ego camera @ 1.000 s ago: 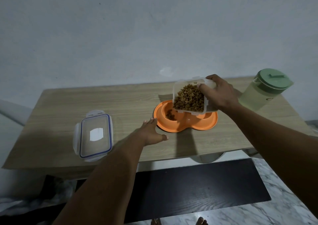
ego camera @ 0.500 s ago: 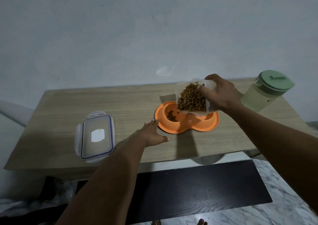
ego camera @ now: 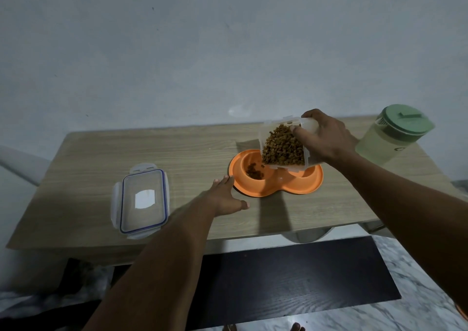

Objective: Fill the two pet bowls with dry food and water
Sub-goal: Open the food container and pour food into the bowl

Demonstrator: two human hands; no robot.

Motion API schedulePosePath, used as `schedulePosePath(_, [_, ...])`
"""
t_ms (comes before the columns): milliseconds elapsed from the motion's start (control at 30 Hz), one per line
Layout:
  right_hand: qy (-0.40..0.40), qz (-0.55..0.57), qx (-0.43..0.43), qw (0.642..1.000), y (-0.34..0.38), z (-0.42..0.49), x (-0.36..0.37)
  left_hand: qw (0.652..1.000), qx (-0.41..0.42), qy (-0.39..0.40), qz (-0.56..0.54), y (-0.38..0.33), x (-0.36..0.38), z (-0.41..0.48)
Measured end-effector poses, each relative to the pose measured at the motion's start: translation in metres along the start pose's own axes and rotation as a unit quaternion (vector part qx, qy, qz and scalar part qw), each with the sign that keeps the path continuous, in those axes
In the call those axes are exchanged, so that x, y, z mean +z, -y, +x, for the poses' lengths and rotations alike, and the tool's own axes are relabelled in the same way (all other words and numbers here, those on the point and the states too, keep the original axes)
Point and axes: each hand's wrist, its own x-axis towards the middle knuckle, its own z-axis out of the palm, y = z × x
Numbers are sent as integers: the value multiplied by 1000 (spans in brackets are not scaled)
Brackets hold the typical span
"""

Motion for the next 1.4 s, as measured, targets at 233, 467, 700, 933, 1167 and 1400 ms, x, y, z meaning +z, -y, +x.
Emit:
schedulePosePath(233, [0, -25, -10, 1000, -4, 3, 3, 1000, 2, -1, -11, 0, 0, -1])
schedulePosePath(467, [1, -32, -18, 999, -5, 5, 7, 1000, 3, 0, -13, -2, -1, -4])
schedulePosePath(700, [-2, -27, -28, 999, -2, 5, 11, 1000, 1, 1, -12, -1, -1, -3])
schedulePosePath(933, [5, -36, -37, 999, 1, 5, 13, 1000, 2, 1, -18, -2, -1, -4])
schedulePosePath(1167, [9, -37, -31, 999, 4, 4, 15, 1000, 2, 4, -22, -2, -1, -4])
schedulePosePath(1400, [6, -41, -29, 999, 5, 2, 14, 1000, 0, 7, -15, -2, -2, -4])
